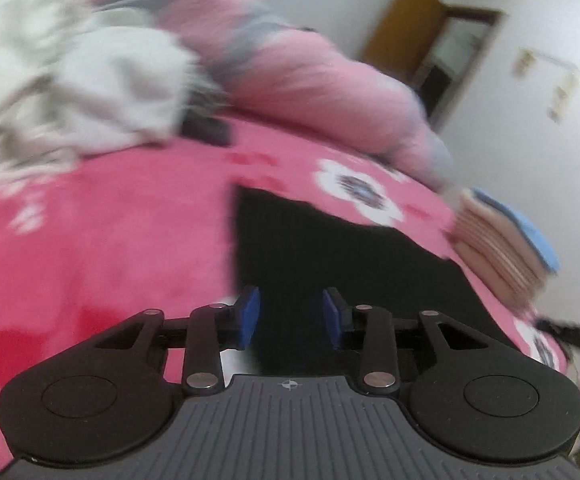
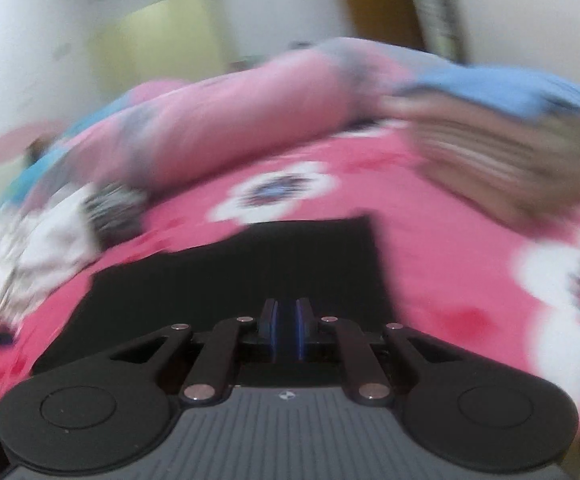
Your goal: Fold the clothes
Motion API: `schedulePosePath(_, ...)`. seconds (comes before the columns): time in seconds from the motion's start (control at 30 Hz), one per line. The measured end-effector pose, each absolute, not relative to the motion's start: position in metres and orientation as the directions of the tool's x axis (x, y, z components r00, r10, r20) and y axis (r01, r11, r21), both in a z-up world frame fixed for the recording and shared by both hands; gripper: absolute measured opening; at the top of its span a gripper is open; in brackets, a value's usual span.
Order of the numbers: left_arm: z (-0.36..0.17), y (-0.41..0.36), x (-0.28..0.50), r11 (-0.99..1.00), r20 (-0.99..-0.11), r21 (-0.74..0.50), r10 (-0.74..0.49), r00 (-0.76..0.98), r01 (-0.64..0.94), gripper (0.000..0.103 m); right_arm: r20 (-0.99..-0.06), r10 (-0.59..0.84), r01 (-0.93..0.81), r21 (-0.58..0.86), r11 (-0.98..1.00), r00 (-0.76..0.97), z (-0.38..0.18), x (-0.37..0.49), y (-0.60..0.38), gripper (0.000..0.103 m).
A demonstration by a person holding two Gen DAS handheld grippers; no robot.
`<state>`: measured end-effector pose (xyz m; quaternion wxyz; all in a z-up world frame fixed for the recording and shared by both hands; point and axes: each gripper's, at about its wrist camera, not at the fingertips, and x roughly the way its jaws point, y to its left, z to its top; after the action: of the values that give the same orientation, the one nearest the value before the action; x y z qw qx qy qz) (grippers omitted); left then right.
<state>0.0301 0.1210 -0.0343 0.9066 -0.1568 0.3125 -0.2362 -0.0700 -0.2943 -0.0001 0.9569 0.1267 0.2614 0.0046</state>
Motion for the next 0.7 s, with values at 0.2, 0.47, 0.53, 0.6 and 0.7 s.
schedulePosePath(0.2,-0.075,0.082,0.055,0.862,-0.618,-0.367,-0.507,0.601,0.350,0.038,-0.622,0.105,-0.122,0.015,0.992,0.776,-0.051,-0.023,-0.225,0.009)
schedulePosePath(0.47,-0.092,0.126,0.056,0.770,-0.530,-0.581,-0.604,0.595,0.264,0.038,-0.706,-0.107,0.182,0.031,0.983,0.700,-0.045,-0.090,-0.299,0.008)
schedulePosePath(0.53,-0.092,0.126,0.054,0.764,-0.524,-0.593,-0.606,0.599,0.255,0.040,-0.688,-0.158,0.226,0.009,0.974,0.709,-0.030,-0.101,-0.302,0.010)
schedulePosePath(0.6,-0.090,0.122,0.054,0.771,-0.526,-0.581,-0.601,0.602,0.262,0.042,-0.634,-0.136,0.191,0.018,0.981,0.762,-0.013,-0.103,-0.289,0.010)
schedulePosePath(0.7,-0.084,0.113,0.050,0.803,-0.547,-0.521,-0.574,0.610,0.289,0.044,-0.554,-0.001,0.066,0.098,0.993,0.832,0.000,-0.094,-0.264,0.010)
